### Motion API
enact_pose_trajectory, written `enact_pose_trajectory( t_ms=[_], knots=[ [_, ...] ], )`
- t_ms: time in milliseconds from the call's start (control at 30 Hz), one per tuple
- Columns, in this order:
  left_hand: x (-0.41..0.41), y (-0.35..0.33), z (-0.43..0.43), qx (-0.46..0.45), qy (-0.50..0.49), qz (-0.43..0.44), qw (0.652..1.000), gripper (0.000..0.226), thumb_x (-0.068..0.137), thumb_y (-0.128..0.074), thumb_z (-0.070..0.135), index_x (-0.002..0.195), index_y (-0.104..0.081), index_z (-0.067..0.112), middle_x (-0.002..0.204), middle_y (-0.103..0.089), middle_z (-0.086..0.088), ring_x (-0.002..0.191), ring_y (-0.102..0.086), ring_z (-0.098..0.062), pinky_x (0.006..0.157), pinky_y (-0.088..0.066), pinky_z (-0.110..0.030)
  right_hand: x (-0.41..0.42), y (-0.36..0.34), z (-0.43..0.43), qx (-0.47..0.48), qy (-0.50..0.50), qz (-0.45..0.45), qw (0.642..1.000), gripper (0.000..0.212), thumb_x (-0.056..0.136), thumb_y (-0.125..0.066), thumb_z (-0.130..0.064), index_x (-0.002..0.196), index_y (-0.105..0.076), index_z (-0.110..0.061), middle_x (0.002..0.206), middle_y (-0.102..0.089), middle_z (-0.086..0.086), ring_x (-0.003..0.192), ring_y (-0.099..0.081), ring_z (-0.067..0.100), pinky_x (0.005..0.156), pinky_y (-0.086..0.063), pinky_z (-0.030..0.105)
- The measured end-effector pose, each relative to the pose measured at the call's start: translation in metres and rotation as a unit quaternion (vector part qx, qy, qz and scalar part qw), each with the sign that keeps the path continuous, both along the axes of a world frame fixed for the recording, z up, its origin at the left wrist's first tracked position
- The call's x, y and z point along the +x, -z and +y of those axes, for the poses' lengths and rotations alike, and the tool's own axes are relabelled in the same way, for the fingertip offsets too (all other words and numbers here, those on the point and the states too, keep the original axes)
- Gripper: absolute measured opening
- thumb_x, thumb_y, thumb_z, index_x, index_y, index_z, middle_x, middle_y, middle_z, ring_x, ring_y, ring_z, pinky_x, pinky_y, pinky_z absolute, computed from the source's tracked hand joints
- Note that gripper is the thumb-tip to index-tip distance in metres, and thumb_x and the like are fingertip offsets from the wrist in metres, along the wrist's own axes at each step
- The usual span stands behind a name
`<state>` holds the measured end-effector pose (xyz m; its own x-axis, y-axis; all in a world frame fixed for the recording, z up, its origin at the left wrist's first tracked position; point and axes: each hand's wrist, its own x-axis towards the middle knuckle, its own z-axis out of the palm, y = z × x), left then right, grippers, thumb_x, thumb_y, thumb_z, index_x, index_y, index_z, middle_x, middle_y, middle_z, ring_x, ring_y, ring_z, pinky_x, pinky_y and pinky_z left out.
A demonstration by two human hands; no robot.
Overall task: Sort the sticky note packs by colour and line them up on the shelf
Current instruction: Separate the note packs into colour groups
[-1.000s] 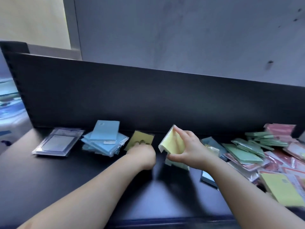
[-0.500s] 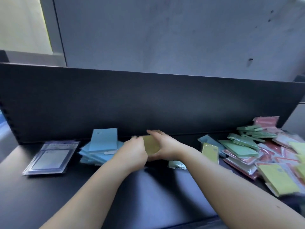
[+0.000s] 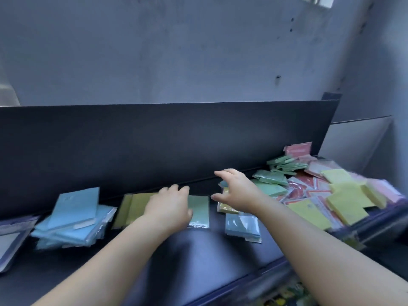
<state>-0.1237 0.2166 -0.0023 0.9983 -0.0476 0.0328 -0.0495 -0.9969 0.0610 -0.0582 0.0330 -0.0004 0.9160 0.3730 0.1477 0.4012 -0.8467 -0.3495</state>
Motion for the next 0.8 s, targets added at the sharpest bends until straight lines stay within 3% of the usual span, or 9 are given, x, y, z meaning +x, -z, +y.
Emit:
enact_pose_trajectory(
  t_ms=[233, 333, 567, 800],
  knots=[
    [0.035, -0.008, -0.102, 0.035, 0.062, -0.059, 0.996, 0.048, 0.092, -0.044, 0.053, 0.129, -0.045, 0.022, 0.124, -0.049, 0.000, 0.117, -0.047, -0.024, 0.091, -0.039, -0.036, 0.007, -0.007, -0.104, -0.027, 0.051, -0.037, 0.998, 0.065, 0.085, -0.064, -0.044, 0.142, -0.043, -0.020, 0.143, -0.040, 0.000, 0.133, -0.034, 0.016, 0.110, -0.027, 0.027],
    [0.052, -0.011, -0.150, 0.035, 0.072, -0.065, 0.995, 0.051, 0.091, -0.042, 0.059, 0.128, -0.046, 0.023, 0.124, -0.049, -0.002, 0.118, -0.045, -0.025, 0.093, -0.038, -0.037, 0.017, -0.011, -0.148, -0.037, 0.056, -0.038, 0.997, 0.062, 0.087, -0.063, -0.042, 0.141, -0.044, -0.020, 0.144, -0.040, 0.002, 0.134, -0.033, 0.017, 0.110, -0.025, 0.027],
    [0.103, -0.006, -0.243, 0.063, 0.053, -0.032, 0.996, 0.068, 0.088, -0.034, 0.071, 0.133, -0.043, 0.022, 0.133, -0.042, -0.006, 0.121, -0.040, -0.027, 0.100, -0.035, -0.040, 0.053, -0.016, -0.238, -0.052, 0.052, -0.033, 0.997, 0.059, 0.088, -0.058, -0.047, 0.140, -0.044, -0.024, 0.142, -0.042, -0.003, 0.131, -0.037, 0.015, 0.110, -0.033, 0.032],
    [0.145, 0.004, -0.291, 0.048, -0.037, 0.057, 0.997, 0.077, 0.085, -0.031, 0.077, 0.140, -0.039, 0.023, 0.142, -0.038, -0.010, 0.126, -0.037, -0.034, 0.101, -0.033, -0.048, 0.097, -0.015, -0.289, -0.053, 0.027, -0.022, 0.998, 0.059, 0.088, -0.058, -0.045, 0.141, -0.042, -0.024, 0.144, -0.041, -0.004, 0.132, -0.037, 0.015, 0.108, -0.033, 0.032]
  ],
)
